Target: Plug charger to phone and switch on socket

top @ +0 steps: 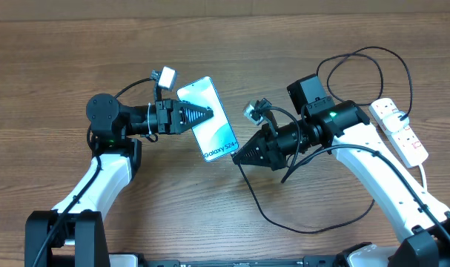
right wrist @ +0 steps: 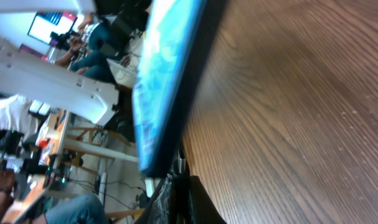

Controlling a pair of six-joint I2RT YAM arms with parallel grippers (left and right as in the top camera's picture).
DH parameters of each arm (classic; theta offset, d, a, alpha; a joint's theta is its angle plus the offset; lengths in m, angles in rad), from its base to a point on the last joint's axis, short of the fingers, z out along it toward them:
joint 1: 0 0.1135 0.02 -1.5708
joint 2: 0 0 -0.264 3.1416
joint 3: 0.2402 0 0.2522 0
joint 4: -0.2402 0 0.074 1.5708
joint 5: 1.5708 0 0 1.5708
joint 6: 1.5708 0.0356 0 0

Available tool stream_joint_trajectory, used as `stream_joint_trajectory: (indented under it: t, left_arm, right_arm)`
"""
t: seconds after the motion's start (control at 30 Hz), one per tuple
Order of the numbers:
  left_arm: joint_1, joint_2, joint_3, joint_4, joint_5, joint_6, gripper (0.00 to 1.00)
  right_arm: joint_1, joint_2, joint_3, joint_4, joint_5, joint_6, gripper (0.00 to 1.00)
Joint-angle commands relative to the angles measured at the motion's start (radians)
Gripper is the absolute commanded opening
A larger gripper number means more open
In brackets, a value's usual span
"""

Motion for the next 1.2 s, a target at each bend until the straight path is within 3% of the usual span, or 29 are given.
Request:
stream_joint_trajectory:
  t: [0.0,0.9,1.17]
  left_arm:
    - [0.003,-0.004,0.008,0.009,0.005,-0.004,0.04]
    - [0.002,-0.004,0.008,0.009,0.004,0.033,0.04]
    - [0.002,-0.004,0.008,0.009,0.0,0.032,0.04]
  right_arm:
    - [0.019,0.001,-0.001,0.01,0.022,0.121,0.04]
    - [0.045,0.001,-0.001,0.005,-0.105,0.121,0.04]
    - [0.045,0.001,-0.001,0.081,-0.103,0.203,0.04]
